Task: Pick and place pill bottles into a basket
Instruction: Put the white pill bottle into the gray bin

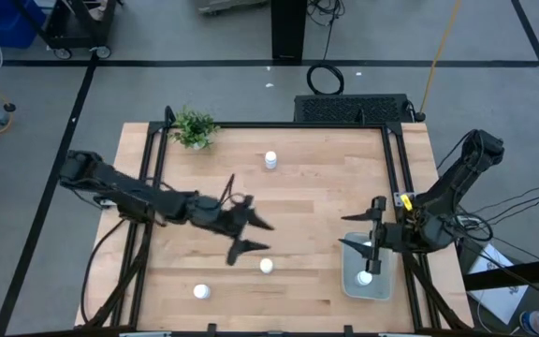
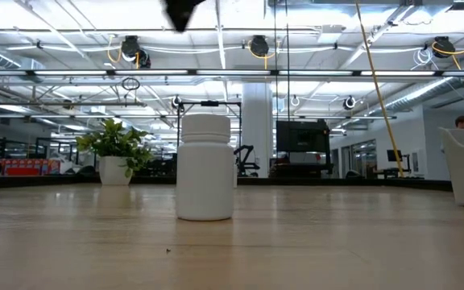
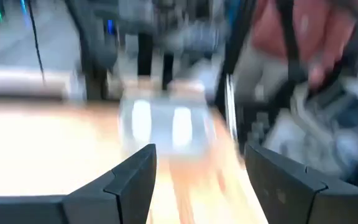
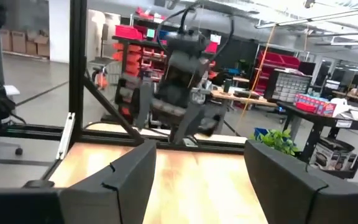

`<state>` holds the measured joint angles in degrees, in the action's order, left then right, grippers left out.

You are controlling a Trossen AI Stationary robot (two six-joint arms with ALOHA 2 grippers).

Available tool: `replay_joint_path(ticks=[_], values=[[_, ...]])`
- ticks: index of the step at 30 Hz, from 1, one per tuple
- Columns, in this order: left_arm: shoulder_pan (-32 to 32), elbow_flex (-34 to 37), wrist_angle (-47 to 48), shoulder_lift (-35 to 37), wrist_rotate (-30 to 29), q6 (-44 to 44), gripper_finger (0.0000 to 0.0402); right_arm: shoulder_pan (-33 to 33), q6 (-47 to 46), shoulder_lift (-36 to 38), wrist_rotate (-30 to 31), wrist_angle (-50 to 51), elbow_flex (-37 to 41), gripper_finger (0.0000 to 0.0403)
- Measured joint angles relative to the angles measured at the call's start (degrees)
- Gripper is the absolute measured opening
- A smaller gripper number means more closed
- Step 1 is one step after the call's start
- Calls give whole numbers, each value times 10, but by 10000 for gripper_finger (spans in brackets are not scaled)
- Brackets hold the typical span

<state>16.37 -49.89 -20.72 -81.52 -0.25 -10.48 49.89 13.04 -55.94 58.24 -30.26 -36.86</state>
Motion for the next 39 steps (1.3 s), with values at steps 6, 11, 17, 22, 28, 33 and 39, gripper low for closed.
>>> replay_joint_path(ticks=[6,11,17,22,28,33,39], values=[[115,62,101,101,-144,-14,250,-1,-1,0,1,6,0,238],[227,102,187,184,-234,-107,250,-3,-7,0,2,6,0,238],[349,140,220,208,-343,-235,250,-7,-10,0,1,6,0,238],[411,173,254,197,-360,-387,250,-8,-19,0,1,11,0,238],[449,174,235,159,-383,-445,250,-9,-19,0,1,13,0,238],[492,174,238,121,-438,-481,250,-9,-19,0,1,17,0,238],[554,174,219,58,-488,-560,250,-11,-25,0,0,21,0,238]])
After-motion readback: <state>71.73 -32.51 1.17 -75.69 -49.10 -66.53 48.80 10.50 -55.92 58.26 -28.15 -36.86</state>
